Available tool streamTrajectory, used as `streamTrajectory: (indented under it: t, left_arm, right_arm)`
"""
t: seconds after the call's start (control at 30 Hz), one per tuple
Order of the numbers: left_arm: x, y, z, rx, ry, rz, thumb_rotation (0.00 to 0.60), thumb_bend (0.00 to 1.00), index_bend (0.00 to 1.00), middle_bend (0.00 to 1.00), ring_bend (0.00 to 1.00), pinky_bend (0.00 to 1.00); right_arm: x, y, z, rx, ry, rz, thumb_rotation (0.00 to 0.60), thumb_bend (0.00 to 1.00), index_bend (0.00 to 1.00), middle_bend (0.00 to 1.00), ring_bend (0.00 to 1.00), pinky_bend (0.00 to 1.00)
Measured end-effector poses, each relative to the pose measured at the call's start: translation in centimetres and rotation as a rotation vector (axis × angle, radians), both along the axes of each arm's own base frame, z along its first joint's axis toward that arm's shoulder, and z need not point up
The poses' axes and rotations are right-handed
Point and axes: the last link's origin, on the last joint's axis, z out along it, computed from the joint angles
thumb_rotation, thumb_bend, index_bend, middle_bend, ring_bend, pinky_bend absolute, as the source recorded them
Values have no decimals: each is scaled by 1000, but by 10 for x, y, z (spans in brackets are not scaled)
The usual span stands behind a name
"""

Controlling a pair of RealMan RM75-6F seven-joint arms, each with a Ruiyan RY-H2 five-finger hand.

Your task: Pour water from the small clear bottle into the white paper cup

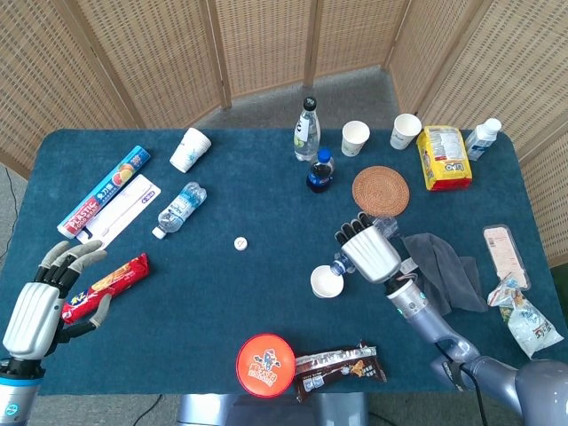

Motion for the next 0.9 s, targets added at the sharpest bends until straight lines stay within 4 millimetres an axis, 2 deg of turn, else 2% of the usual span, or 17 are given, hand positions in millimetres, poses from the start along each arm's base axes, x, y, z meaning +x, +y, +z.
streamTrajectory:
  t: [0.37,0.9]
  left_arm:
    - [-1,0,-2,-3,-6,1,460,471,204,199,184,82]
    - [0,0,-4,-14,-6,-6,460,471,203,199,185,81]
  right_arm:
    - [1,-4,11,131,-273,-207,600,197,695,741,642,399]
    - [-17,-19,40,194,-589,-450,600,196,697,738,636,398]
